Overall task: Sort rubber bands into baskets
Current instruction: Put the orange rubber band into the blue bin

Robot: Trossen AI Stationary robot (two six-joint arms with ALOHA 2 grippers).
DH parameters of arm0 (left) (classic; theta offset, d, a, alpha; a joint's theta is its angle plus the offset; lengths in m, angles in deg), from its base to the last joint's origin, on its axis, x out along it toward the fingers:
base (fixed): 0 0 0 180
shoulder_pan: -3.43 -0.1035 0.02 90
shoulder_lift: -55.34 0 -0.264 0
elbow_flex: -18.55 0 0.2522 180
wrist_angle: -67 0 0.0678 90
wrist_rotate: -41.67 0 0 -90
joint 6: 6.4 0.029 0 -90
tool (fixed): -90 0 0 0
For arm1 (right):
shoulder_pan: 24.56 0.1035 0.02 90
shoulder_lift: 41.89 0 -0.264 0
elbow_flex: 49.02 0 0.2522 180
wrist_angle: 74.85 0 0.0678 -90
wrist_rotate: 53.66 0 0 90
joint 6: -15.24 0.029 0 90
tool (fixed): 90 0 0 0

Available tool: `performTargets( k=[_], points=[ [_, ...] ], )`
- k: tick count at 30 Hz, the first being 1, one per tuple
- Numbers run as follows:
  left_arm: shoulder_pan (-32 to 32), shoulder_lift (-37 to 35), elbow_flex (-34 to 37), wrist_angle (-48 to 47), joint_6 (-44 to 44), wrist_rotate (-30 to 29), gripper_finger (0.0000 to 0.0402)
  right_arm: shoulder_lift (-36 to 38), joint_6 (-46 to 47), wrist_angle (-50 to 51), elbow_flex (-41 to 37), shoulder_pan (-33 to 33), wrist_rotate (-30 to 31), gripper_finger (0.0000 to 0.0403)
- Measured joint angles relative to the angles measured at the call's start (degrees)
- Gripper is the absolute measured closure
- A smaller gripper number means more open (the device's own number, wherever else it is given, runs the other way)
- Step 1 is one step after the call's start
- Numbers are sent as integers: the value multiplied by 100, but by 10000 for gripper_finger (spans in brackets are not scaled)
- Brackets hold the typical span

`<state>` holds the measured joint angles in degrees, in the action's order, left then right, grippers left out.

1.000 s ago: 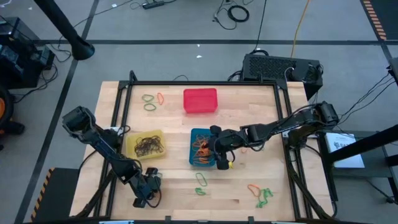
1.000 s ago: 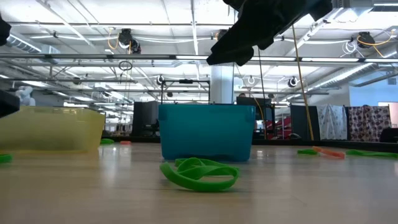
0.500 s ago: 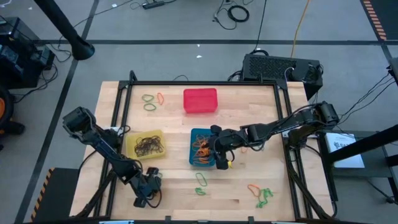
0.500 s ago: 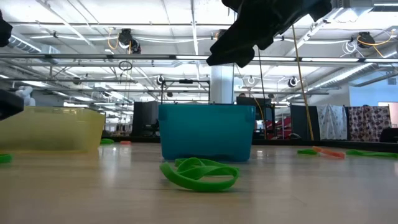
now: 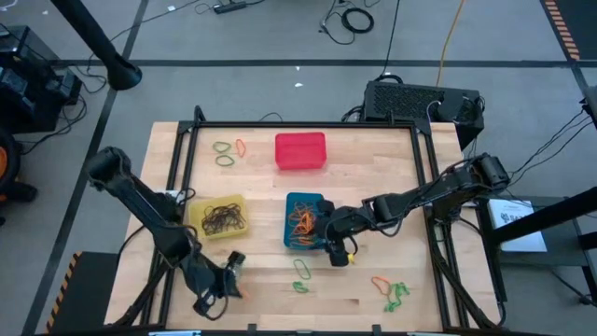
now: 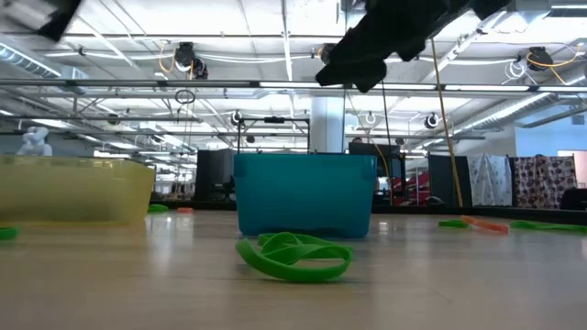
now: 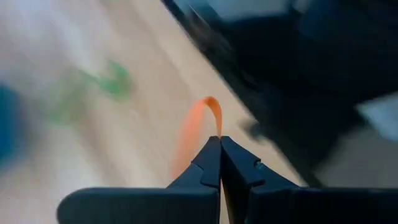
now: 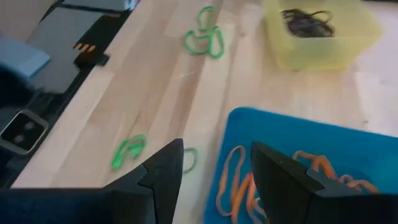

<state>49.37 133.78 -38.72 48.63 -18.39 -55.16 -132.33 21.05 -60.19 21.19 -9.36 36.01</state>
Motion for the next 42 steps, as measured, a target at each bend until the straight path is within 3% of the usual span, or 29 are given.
performTargets(
  k=[6, 10, 14, 18, 28, 37, 40, 42],
  points=[
    [-364, -628, -47, 139, 1227, -1854, 398, 0, -1, 612, 2, 295, 22, 222],
    [-882, -767, -47, 668, 1920, -2237, 398, 0, 86, 1067, 2, 452, 320, 222],
    [-1570, -701, -49, 1143, 2318, -1886, 399, 0, -119, 1658, 2, 577, 1008, 222],
    [-2333, -549, -49, 1276, 2161, -1263, 399, 0, -436, 2078, 2, 593, 1532, 222],
    [-3534, 407, -52, 2008, 1677, 193, 399, 0, -1523, 2620, 2, 359, 2249, 222],
    [-3922, 1262, -52, 2842, 1508, 366, 399, 32, -2519, 3097, 0, -515, 3104, 222],
    [-4079, 1388, -52, 2967, 1098, 374, 399, 131, -2898, 3127, 0, -1039, 2936, 222],
    [-4178, 1422, -52, 2918, 818, 374, 399, 232, -3135, 3194, 0, -1444, 2483, 222]
  ],
)
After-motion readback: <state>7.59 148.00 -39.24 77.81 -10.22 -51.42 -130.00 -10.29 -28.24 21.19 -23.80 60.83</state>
